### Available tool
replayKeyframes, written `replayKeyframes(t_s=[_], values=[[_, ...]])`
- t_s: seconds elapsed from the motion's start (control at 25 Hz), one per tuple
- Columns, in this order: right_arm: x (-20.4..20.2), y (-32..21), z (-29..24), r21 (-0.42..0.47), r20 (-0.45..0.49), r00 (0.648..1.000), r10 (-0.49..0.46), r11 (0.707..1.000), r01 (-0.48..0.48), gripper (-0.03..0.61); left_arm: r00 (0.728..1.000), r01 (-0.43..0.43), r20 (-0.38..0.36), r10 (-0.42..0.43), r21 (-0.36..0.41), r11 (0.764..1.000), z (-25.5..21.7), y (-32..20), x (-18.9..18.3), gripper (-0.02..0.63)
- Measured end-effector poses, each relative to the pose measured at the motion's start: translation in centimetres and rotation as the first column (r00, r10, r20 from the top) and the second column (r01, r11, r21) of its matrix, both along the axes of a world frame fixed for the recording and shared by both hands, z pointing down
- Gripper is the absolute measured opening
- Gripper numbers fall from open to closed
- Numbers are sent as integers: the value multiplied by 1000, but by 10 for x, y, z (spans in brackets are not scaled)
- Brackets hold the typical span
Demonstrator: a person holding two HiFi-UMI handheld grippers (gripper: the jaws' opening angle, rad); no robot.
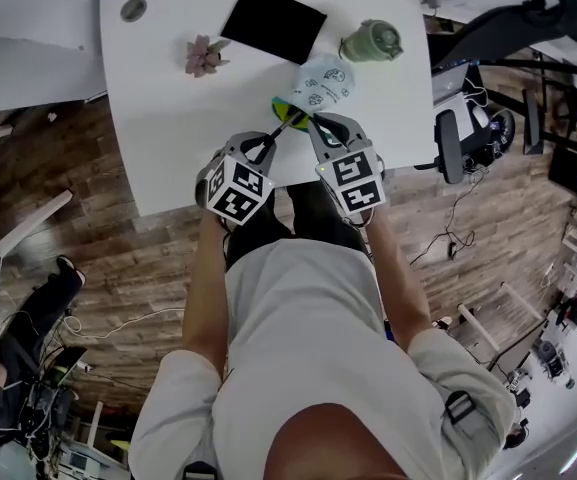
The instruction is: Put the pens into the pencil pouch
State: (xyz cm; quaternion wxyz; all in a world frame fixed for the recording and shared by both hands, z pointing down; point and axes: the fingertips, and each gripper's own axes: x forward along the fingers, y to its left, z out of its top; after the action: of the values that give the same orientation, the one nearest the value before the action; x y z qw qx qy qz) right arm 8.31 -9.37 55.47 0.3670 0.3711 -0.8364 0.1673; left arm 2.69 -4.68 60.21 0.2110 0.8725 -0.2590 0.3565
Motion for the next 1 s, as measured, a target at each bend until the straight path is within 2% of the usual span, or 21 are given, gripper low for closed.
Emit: replayKeyframes(t_s=[0.28,1.0], values=[[2,0,-2,2,19,1000,-8,1000,8,15,1000,13,-7,-13,-2,1000,3,-23,24,37],[31,6,3,-4,49,999,17,1000,-16,15,990,105,-95,-104,-3,994,14,-54,77,41]])
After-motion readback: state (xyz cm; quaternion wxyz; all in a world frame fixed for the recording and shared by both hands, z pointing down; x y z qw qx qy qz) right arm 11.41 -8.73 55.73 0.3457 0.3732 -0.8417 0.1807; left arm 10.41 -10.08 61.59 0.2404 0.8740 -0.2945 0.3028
